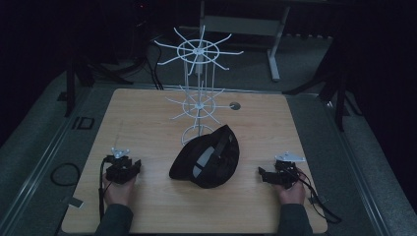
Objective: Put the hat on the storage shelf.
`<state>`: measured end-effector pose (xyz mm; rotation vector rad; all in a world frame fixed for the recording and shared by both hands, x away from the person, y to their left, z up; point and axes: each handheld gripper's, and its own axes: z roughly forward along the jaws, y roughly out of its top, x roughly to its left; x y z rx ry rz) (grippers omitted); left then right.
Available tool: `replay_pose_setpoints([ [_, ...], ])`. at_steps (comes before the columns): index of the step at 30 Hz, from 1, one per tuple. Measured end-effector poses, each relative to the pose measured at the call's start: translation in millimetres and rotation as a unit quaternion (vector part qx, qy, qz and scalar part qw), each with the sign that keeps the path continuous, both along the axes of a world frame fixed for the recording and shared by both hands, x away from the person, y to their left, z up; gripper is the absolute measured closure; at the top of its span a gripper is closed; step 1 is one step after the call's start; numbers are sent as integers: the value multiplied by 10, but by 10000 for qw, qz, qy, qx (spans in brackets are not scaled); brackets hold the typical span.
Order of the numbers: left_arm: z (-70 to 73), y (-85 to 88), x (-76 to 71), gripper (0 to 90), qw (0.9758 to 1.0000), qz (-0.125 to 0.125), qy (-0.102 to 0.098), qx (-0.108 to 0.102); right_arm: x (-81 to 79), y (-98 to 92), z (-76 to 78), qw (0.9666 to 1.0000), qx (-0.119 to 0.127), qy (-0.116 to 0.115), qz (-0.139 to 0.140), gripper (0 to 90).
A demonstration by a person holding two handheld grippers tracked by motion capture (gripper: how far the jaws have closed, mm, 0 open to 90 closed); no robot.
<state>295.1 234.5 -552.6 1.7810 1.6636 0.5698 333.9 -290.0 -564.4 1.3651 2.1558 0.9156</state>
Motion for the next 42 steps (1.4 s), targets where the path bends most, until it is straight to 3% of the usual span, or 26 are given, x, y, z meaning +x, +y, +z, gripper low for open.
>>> replay_pose_setpoints([
  [1,0,0,0,637,10000,0,0,0,0,0,0,10000,0,0,0,144],
  [2,96,-41,-29,641,9993,-335,-77,-116,1,0,0,10000,-2,-1,2,144],
  [5,234,-103,-64,648,9966,-769,-177,-248,1,0,0,10000,-4,-1,3,144],
  [7,270,-124,-72,652,9955,-879,-212,-278,1,1,0,10000,3,-1,-1,144],
  [8,377,-180,-96,653,9916,-1215,-281,-330,1,0,0,10000,-4,-2,2,144],
  [9,377,-180,-96,654,9916,-1215,-281,-330,1,0,0,10000,-4,-2,2,144],
  [10,467,-226,-114,657,9879,-1462,-354,-372,0,1,0,10000,-1,0,-1,144],
  [14,633,-329,-172,657,9801,-1870,-520,-414,0,0,0,10000,-3,-3,3,144],
  [24,952,-664,-339,636,9580,-2717,-819,-418,-14,2,-1,10000,-1,-5,4,144],
  [26,1012,-731,-360,631,9534,-2868,-836,-423,-16,2,-1,10000,3,-3,2,144],
  [27,1012,-731,-360,629,9534,-2868,-836,-423,-18,2,-1,10000,2,-2,5,144],
  [28,1071,-798,-382,628,9484,-3017,-864,-455,-20,1,0,10000,0,-1,5,144],
  [29,1071,-798,-382,627,9484,-3017,-864,-455,-20,1,0,10000,0,-1,5,144],
  [30,1127,-874,-406,624,9438,-3149,-896,-460,-22,0,-1,10000,-1,-4,13,144],
  [35,1234,-1058,-452,612,9308,-3502,-906,-521,-22,0,-1,10000,-3,-7,15,144],
  [42,1242,-1271,-448,594,9177,-3840,-820,-606,-24,-1,-1,10000,-3,-6,18,144],
])
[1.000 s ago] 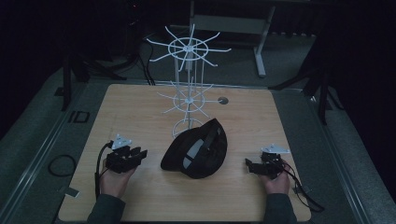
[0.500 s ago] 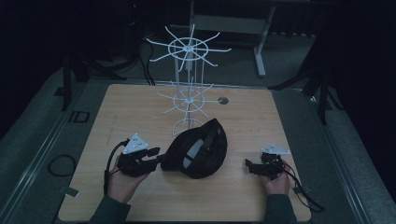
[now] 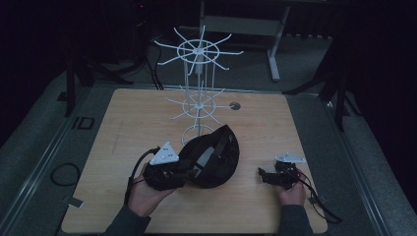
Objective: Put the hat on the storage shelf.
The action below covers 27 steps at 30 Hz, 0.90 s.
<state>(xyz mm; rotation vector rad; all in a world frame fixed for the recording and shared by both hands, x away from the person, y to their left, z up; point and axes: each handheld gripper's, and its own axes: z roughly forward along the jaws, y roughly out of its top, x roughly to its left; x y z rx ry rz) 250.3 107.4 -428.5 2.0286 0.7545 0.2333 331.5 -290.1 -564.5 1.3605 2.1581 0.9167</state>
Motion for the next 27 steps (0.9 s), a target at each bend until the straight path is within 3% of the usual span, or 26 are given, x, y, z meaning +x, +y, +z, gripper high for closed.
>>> replay_pose_setpoints([
  [10,-105,-327,86,568,9993,-283,137,215,0,0,0,10000,-1,-1,1,144],
  [15,-185,-494,158,570,9976,-401,201,521,0,0,0,10000,-1,-1,1,144],
  [21,-119,-568,202,819,9976,-477,34,501,0,0,0,10000,-2,0,1,144],
  [27,-14,-609,250,850,9969,-640,-140,440,0,0,0,10000,0,-3,-1,144],
])
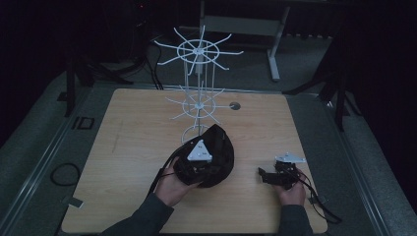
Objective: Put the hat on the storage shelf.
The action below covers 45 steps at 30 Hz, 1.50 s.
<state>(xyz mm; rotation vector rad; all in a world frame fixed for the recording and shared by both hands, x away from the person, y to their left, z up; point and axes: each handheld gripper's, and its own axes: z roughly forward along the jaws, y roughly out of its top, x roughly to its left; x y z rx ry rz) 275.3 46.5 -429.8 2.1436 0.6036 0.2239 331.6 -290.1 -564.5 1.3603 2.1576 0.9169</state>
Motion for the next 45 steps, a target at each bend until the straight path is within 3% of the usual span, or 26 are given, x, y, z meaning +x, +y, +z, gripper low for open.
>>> replay_pose_setpoints([
  [6,137,41,11,853,9995,-117,-116,-265,1,-1,0,10000,-8,-6,4,144],
  [17,300,63,62,853,9977,-262,-69,-624,-1,1,1,10000,6,6,-7,144],
  [34,482,-123,89,854,9946,-685,-149,-768,1,0,1,10000,-2,-1,1,144],
  [45,642,-260,114,854,9914,-954,-214,-875,1,-1,1,10000,-7,-9,7,144],
])
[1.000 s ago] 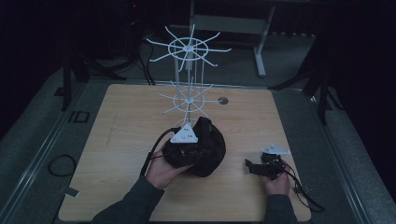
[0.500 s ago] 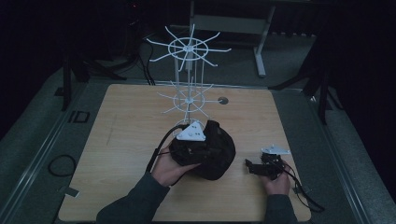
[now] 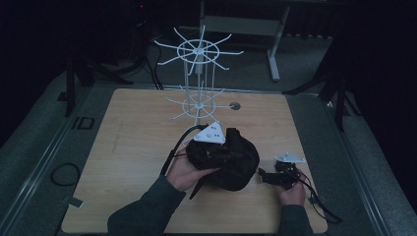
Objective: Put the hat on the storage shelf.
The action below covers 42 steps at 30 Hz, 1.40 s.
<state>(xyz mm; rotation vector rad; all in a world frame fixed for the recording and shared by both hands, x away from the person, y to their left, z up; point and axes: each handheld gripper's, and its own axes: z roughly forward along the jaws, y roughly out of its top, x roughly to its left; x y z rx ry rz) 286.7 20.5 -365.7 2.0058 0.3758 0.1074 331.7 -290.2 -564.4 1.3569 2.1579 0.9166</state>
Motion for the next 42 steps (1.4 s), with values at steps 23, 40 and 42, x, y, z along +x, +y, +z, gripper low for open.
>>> replay_pose_setpoints([
  [23,399,-24,41,854,9991,-177,-206,-339,-1,1,0,10000,5,4,0,144],
  [40,708,-40,81,854,9971,-245,-248,-682,-3,4,2,10000,25,15,-21,144],
  [42,736,-47,78,854,9969,-257,-271,-699,-2,3,1,10000,17,13,-10,144],
])
